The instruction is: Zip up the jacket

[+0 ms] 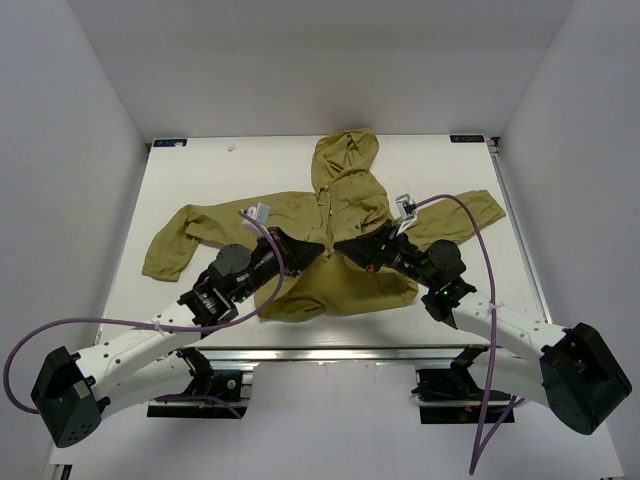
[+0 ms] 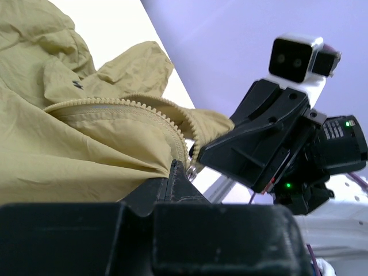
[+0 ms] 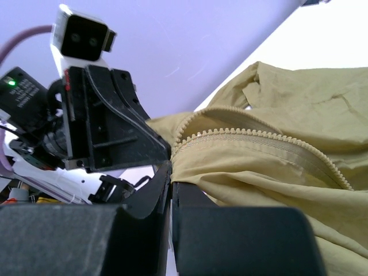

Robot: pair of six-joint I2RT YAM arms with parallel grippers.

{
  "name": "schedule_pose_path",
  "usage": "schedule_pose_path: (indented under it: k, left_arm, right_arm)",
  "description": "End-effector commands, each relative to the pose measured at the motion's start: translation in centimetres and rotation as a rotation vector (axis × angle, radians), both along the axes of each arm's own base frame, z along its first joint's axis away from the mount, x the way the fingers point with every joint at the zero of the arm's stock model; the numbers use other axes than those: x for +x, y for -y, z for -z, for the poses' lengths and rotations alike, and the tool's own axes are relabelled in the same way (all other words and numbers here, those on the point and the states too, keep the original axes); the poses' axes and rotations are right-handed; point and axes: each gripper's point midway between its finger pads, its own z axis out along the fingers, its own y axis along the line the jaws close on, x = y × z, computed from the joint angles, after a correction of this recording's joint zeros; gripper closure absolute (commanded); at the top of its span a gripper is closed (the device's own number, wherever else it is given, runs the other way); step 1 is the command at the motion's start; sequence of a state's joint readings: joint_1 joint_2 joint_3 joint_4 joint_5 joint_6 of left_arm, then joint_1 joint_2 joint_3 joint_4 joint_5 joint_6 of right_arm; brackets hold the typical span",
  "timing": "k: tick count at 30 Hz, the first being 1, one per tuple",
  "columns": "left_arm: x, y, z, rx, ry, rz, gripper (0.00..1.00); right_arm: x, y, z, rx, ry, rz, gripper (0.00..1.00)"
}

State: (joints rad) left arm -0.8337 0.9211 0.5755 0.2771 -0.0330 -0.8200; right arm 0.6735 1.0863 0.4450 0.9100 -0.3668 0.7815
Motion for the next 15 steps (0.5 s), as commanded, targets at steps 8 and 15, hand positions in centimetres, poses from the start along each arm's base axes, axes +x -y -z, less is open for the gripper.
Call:
schedule_pose_path:
  k: [8,15]
  left_arm:
    - [-1.7,1.0,-0.4,-0.027,0.022,0.112,1.0]
    - [-2.8,1.3,-0.7,-0.043,0.087,0.177,1.0]
  right_arm:
    - [0.0,0.7,-4.1,0.125,0.085,0.013,1.0]
    - [-0.2,0.1,-3.4,0.082,0.055,-0.049,1.0]
